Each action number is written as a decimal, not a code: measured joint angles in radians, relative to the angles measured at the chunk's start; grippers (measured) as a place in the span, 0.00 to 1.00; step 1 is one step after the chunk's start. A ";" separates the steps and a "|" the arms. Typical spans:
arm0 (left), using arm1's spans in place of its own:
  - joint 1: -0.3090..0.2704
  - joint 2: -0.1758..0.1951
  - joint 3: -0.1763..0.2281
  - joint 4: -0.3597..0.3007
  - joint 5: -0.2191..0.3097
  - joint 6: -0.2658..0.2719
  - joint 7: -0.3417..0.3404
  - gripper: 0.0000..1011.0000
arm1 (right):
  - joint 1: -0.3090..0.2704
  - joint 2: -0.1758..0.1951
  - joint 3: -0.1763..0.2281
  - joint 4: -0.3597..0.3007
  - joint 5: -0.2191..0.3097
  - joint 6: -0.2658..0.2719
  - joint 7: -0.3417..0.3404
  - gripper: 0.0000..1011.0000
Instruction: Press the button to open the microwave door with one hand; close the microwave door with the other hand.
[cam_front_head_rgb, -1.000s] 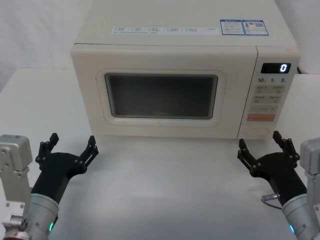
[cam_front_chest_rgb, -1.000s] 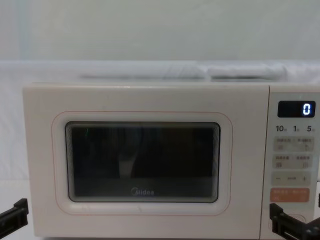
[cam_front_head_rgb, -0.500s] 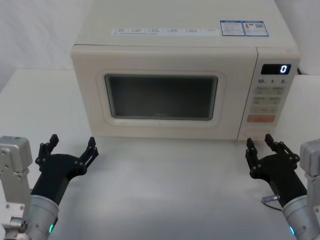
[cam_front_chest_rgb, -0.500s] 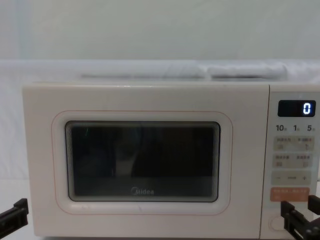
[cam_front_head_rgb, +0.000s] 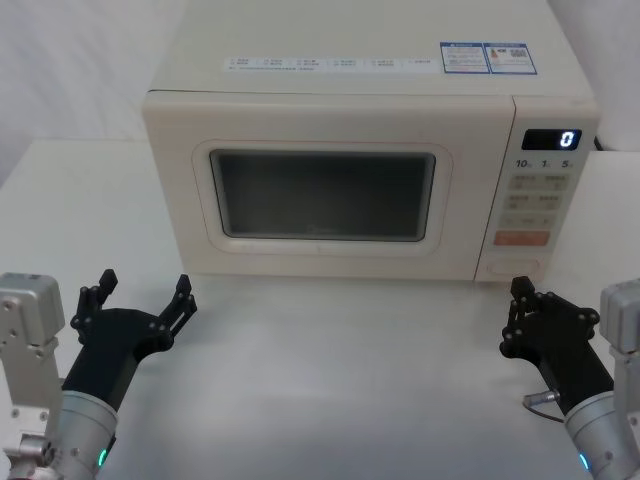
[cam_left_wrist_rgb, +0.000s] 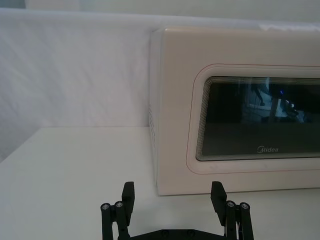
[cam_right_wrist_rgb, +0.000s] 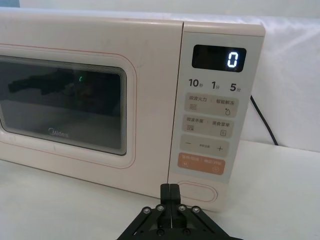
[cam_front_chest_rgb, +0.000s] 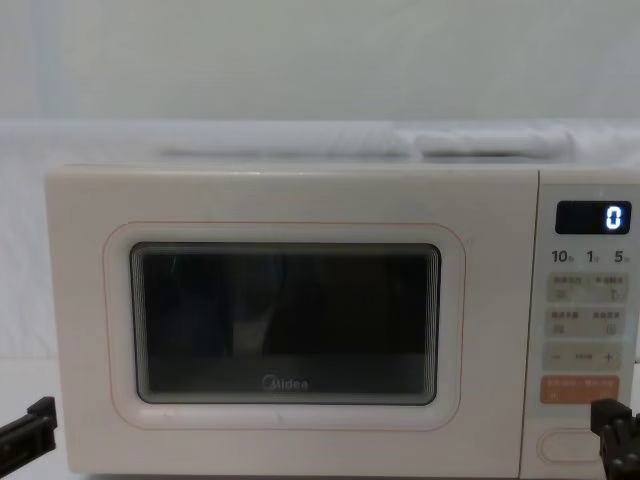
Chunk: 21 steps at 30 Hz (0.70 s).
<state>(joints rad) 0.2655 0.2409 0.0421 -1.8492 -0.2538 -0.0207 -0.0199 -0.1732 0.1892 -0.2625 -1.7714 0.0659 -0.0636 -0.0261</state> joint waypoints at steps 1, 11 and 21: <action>0.000 0.000 0.000 0.000 0.000 0.000 0.000 0.99 | 0.000 0.000 0.000 0.000 0.000 0.000 0.000 0.00; 0.000 0.000 0.000 0.000 0.000 0.000 0.000 0.99 | 0.000 0.000 0.000 0.000 0.000 0.000 0.000 0.00; 0.000 0.000 0.000 0.000 0.000 0.000 0.000 0.99 | -0.001 -0.005 0.015 0.001 0.001 0.003 0.016 0.00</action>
<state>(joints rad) 0.2655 0.2409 0.0421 -1.8492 -0.2538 -0.0208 -0.0199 -0.1740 0.1846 -0.2471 -1.7702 0.0668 -0.0611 -0.0099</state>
